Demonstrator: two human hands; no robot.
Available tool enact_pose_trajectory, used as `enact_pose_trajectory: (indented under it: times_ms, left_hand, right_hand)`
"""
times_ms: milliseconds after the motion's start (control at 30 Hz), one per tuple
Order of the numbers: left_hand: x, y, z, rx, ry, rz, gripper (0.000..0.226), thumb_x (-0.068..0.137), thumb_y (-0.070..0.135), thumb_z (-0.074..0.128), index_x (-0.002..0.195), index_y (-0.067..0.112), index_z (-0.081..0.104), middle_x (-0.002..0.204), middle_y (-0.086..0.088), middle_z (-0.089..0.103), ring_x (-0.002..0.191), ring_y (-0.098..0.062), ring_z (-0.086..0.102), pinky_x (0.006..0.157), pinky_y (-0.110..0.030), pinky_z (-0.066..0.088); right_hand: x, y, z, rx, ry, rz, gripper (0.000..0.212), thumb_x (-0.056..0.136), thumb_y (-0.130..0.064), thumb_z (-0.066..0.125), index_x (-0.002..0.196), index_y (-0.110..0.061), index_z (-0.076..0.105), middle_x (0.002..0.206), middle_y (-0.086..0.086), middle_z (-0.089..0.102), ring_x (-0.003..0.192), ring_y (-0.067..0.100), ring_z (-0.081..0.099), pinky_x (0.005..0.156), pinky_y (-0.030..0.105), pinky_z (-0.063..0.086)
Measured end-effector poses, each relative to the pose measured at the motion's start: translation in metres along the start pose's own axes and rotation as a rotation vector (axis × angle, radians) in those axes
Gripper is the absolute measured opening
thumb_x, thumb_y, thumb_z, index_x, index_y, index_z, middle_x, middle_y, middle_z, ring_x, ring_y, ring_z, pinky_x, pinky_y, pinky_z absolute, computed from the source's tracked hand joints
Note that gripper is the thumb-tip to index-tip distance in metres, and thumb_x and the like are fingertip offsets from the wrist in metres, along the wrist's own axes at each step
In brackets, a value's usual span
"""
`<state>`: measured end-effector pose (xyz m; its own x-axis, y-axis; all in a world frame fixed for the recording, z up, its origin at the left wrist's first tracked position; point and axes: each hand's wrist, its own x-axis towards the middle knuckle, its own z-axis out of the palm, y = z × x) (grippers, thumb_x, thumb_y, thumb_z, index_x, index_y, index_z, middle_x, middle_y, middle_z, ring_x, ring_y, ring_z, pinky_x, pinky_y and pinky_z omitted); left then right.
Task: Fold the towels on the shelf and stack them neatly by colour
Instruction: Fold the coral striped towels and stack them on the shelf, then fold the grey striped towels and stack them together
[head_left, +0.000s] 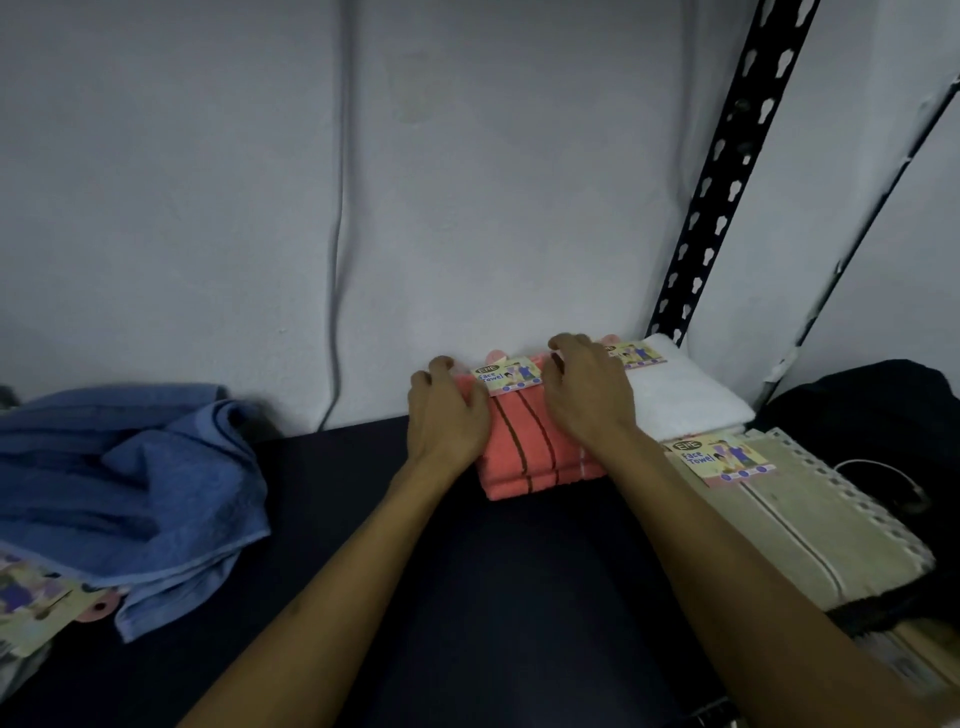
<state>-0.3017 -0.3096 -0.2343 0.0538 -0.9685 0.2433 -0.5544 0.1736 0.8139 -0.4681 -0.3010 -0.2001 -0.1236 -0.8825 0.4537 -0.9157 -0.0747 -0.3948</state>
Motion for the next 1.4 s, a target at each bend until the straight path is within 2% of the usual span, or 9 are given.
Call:
enact_pose_trajectory:
  times_ms: [133, 300, 467, 567, 667, 833, 1100, 1233, 1400]
  left_hand:
    - [-0.007, -0.014, 0.011, 0.122, -0.226, 0.027, 0.063, 0.102, 0.053, 0.032, 0.155, 0.019, 0.029, 0.152, -0.008, 0.042, 0.137, -0.026, 0.043, 0.114, -0.045, 0.035]
    - [-0.016, -0.022, 0.007, 0.356, -0.291, 0.021, 0.069, 0.103, 0.061, 0.013, 0.162, 0.029, -0.003, 0.167, -0.004, 0.020, 0.155, -0.021, 0.010, 0.123, -0.054, -0.005]
    - [-0.021, -0.028, -0.005, 0.376, -0.246, 0.057, 0.068, 0.100, 0.068, 0.015, 0.160, 0.039, 0.005, 0.155, -0.008, 0.039, 0.147, -0.023, 0.031, 0.124, -0.049, 0.012]
    - [-0.032, -0.033, -0.018, 0.329, -0.191, 0.035, 0.072, 0.100, 0.069, 0.021, 0.160, 0.030, 0.014, 0.155, -0.008, 0.038, 0.143, -0.027, 0.035, 0.121, -0.044, 0.026]
    - [-0.049, -0.043, -0.031, 0.433, -0.169, 0.026, 0.074, 0.103, 0.063, 0.023, 0.160, 0.017, 0.019, 0.164, -0.008, 0.027, 0.152, -0.024, 0.023, 0.126, -0.042, 0.013]
    - [-0.088, -0.056, -0.060, 0.520, -0.148, -0.004, 0.070, 0.104, 0.058, 0.026, 0.159, 0.015, 0.026, 0.167, -0.006, 0.022, 0.156, -0.020, 0.011, 0.126, -0.040, 0.005]
    - [-0.171, -0.073, -0.116, 0.638, -0.096, 0.057, 0.057, 0.105, 0.049, 0.037, 0.154, 0.020, 0.037, 0.164, -0.006, 0.028, 0.153, -0.022, 0.022, 0.124, -0.041, 0.020]
    - [-0.225, -0.086, -0.157, 0.700, -0.066, 0.075, 0.057, 0.103, 0.054, 0.037, 0.151, 0.024, 0.043, 0.161, -0.003, 0.035, 0.149, -0.020, 0.031, 0.121, -0.040, 0.027]
    - [-0.267, -0.101, -0.216, 0.808, 0.222, 0.099, 0.060, 0.095, 0.052, 0.054, 0.145, 0.020, 0.050, 0.157, -0.009, 0.038, 0.140, -0.032, 0.040, 0.113, -0.044, 0.039]
  right_hand:
    - [-0.019, 0.011, 0.022, -0.082, -0.336, -0.032, 0.051, 0.107, -0.038, 0.027, 0.147, -0.010, 0.040, 0.158, 0.011, 0.036, 0.147, 0.026, 0.029, 0.117, 0.043, 0.026]
    - [-0.029, 0.016, 0.032, -0.151, -0.347, -0.017, 0.060, 0.107, -0.043, 0.015, 0.160, -0.015, 0.010, 0.168, 0.003, 0.006, 0.155, 0.018, 0.001, 0.124, 0.041, -0.001]
    - [-0.033, 0.014, 0.030, -0.130, -0.264, -0.001, 0.058, 0.106, -0.043, 0.019, 0.158, -0.017, 0.024, 0.166, 0.002, 0.020, 0.153, 0.017, 0.014, 0.125, 0.044, 0.004]
    - [-0.042, 0.013, 0.030, -0.057, -0.012, -0.017, 0.049, 0.103, -0.035, 0.028, 0.131, -0.009, 0.058, 0.140, 0.009, 0.058, 0.132, 0.023, 0.049, 0.121, 0.045, 0.022]
    - [-0.049, 0.009, 0.025, 0.006, 0.181, -0.026, 0.051, 0.099, -0.034, 0.026, 0.106, -0.006, 0.068, 0.112, 0.011, 0.071, 0.110, 0.026, 0.061, 0.116, 0.045, 0.030]
    - [-0.067, -0.021, 0.018, 0.042, 0.272, -0.203, 0.046, 0.100, -0.030, 0.037, 0.116, -0.001, 0.069, 0.121, 0.015, 0.069, 0.120, 0.030, 0.060, 0.115, 0.045, 0.033]
    - [-0.143, -0.096, 0.039, 0.056, 0.003, -0.493, 0.034, 0.094, -0.025, 0.049, 0.112, -0.004, 0.068, 0.114, 0.011, 0.068, 0.112, 0.031, 0.061, 0.102, 0.041, 0.043]
    - [-0.183, -0.115, 0.038, -0.031, -0.354, -0.359, 0.051, 0.103, -0.044, 0.040, 0.142, -0.012, 0.050, 0.152, 0.010, 0.044, 0.143, 0.029, 0.035, 0.116, 0.042, 0.028]
    - [-0.218, -0.156, 0.033, 0.020, -0.407, -0.406, 0.060, 0.101, -0.051, 0.041, 0.151, -0.017, 0.038, 0.161, 0.006, 0.030, 0.149, 0.027, 0.023, 0.119, 0.043, 0.021]
